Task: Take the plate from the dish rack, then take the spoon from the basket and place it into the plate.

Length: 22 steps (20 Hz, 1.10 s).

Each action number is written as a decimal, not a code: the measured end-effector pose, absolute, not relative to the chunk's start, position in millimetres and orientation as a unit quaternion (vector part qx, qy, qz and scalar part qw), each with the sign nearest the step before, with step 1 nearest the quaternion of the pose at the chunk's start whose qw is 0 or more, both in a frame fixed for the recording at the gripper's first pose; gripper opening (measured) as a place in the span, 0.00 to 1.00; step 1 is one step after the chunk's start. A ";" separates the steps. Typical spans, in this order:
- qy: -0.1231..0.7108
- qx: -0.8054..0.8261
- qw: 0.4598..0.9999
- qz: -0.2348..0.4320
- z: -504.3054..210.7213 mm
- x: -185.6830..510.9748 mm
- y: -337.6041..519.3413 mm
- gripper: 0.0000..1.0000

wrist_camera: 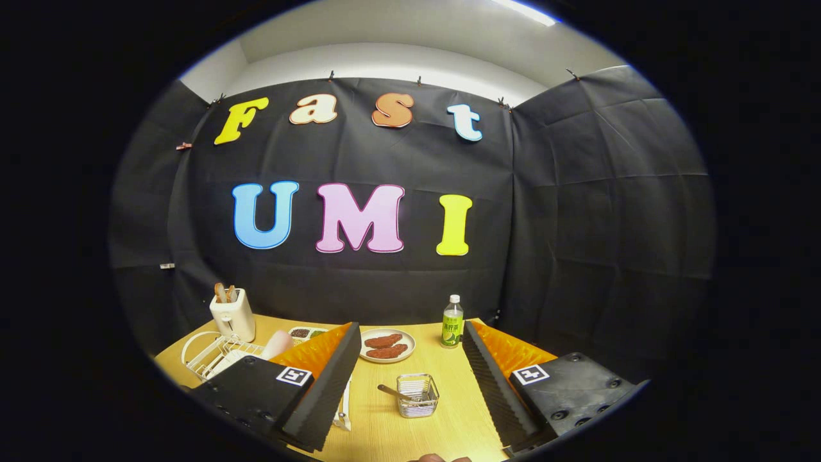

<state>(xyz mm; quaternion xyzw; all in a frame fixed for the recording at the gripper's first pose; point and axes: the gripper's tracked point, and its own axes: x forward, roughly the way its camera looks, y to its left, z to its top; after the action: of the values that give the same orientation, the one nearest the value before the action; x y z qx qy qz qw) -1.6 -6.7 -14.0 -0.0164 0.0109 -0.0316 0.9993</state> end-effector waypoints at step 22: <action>0.048 -0.036 0.998 0.033 -14.6 50.9 83.3 0.97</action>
<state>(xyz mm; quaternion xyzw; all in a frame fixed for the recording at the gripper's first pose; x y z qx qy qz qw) 50.9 83.3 -14.6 -0.0365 0.0481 0.0334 0.9976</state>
